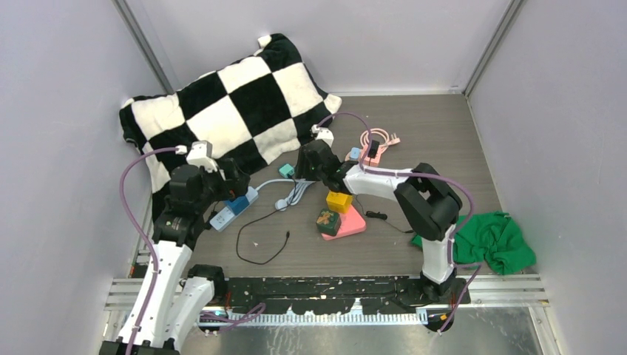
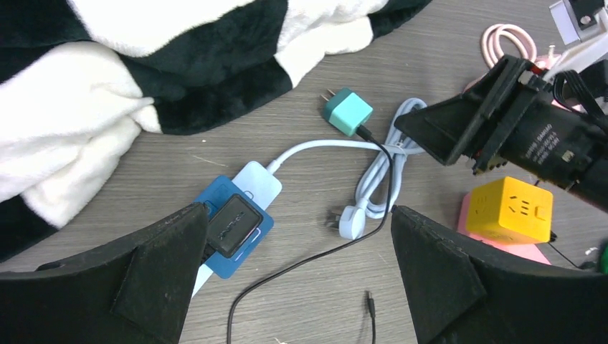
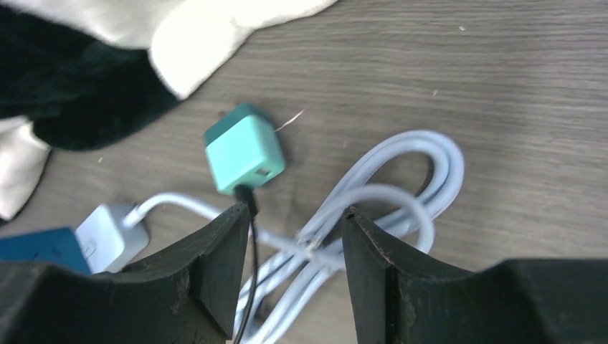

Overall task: Insert the plug
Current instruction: Pick up the plug from the center of the board.

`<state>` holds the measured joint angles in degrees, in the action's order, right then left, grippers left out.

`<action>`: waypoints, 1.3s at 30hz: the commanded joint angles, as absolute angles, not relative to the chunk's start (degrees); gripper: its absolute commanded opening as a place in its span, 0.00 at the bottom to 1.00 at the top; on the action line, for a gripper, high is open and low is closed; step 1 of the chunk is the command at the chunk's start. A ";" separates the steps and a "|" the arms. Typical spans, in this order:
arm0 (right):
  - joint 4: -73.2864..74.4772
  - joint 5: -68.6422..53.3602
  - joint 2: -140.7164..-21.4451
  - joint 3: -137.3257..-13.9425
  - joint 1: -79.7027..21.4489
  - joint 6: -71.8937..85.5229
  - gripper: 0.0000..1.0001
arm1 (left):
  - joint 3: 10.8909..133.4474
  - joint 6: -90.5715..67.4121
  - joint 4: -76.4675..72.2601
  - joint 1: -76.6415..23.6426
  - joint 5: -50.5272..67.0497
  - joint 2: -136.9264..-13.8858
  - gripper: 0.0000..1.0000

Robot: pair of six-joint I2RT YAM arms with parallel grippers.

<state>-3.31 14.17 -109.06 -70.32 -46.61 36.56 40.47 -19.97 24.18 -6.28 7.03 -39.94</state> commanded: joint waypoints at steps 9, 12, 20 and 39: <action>-6.26 5.68 -118.38 -80.52 -42.23 39.50 0.56 | 42.60 -25.94 27.14 -8.70 -12.85 -41.75 0.99; -6.15 3.59 -119.49 -81.59 -42.22 39.19 0.55 | 42.71 -26.85 27.57 -8.73 -12.15 -42.58 1.00; -5.34 1.17 -121.87 -83.98 -42.28 37.89 0.65 | 41.96 -31.05 29.14 -8.70 -8.18 -46.65 1.00; 6.93 9.52 -128.92 -93.65 -46.62 21.17 0.70 | 40.96 -28.91 25.38 -8.72 -0.73 -49.22 0.93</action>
